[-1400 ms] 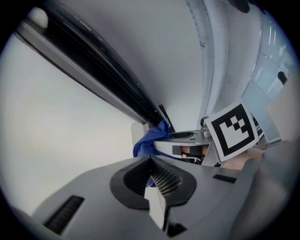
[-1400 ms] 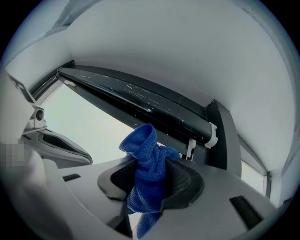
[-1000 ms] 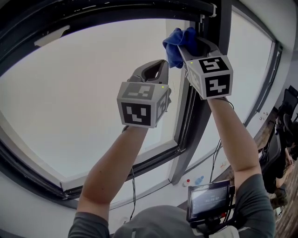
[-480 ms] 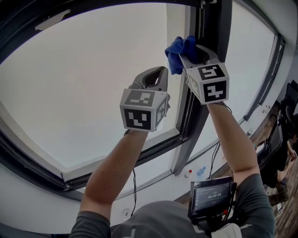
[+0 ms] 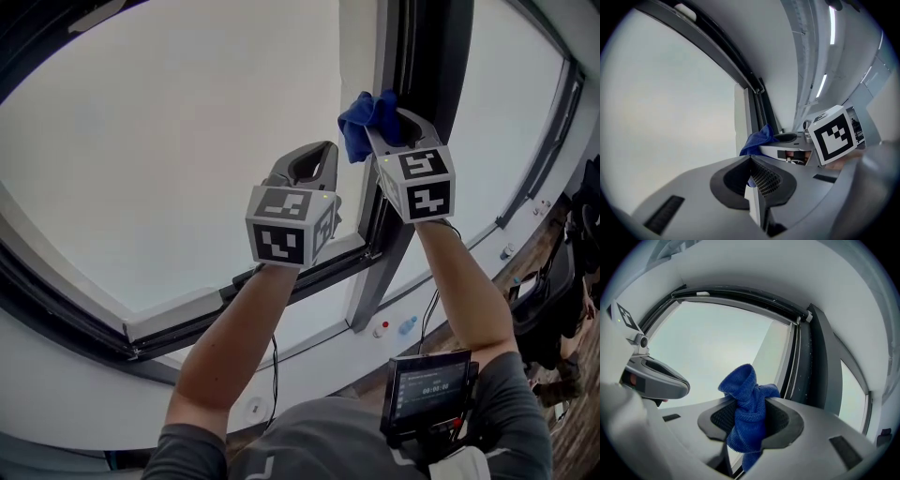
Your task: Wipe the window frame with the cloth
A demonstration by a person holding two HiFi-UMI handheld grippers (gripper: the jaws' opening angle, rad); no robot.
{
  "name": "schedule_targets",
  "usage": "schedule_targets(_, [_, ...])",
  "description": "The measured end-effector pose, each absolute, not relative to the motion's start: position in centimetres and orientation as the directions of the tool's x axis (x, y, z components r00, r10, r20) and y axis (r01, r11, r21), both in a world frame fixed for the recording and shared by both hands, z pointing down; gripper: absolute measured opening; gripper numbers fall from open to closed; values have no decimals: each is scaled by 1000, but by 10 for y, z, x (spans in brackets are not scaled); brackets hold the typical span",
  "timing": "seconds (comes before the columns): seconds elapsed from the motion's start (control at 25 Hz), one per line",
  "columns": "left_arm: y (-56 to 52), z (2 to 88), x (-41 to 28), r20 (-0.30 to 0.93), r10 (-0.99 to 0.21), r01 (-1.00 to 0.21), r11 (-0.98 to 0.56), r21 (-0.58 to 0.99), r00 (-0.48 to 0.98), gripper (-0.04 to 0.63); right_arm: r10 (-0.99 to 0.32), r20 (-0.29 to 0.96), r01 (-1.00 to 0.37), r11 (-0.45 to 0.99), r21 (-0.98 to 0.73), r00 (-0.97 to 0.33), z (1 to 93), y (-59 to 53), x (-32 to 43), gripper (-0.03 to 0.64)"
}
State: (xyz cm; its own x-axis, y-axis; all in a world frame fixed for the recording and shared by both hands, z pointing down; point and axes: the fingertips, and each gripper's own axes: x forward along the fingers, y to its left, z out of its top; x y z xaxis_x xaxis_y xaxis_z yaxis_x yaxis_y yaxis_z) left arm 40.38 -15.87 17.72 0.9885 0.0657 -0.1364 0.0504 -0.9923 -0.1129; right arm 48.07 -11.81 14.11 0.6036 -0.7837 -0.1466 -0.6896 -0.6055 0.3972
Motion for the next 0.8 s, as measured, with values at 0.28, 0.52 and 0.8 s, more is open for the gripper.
schedule_targets(0.28, [-163,215,404,-91,45,37,-995,-91,995,8,-784,-94,-697,-594,401,614,188,-121,484,152])
schedule_targets(0.52, [-160,254,405,-33,40,38,-997,-73,999,8,-784,-28,-713,-578,397,621,236,-121,484,152])
schedule_targets(0.8, [-164,305,416,26,39,39,-999,-23,999,8,-784,44,-734,-558,388,619,291,-124,493,152])
